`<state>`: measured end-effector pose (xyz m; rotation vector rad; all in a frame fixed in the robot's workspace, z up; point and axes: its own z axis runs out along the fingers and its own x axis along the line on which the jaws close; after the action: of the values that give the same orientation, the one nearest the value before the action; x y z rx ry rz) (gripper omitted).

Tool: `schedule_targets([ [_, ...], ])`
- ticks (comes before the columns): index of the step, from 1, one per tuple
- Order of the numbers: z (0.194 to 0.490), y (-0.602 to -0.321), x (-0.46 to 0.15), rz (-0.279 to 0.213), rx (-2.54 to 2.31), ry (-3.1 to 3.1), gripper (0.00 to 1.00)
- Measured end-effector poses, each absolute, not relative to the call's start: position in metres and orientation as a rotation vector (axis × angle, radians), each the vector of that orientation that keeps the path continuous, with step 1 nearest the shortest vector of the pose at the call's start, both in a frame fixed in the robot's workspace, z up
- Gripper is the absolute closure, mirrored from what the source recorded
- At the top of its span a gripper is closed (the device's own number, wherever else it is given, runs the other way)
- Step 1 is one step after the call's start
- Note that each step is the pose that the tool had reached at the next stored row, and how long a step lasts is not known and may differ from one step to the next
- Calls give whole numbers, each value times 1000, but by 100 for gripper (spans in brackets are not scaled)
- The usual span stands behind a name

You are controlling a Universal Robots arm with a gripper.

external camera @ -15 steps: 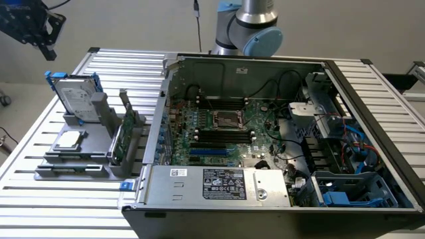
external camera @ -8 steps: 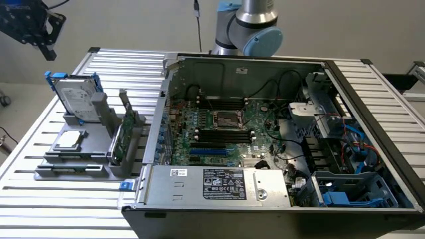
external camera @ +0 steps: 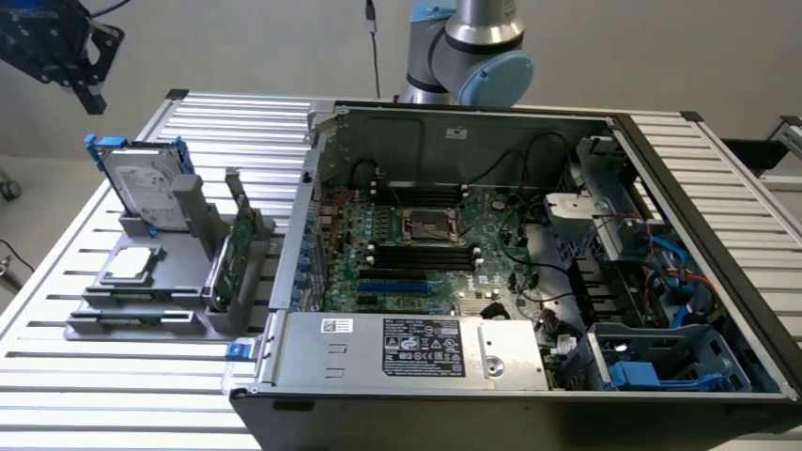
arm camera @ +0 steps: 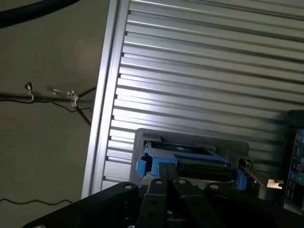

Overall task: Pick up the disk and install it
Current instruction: 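Pick up the disk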

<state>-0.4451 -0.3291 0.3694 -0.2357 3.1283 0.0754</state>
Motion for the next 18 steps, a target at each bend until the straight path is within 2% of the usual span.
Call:
schedule_targets([
  [18,369,-329,-445,76,-305,3123,89],
])
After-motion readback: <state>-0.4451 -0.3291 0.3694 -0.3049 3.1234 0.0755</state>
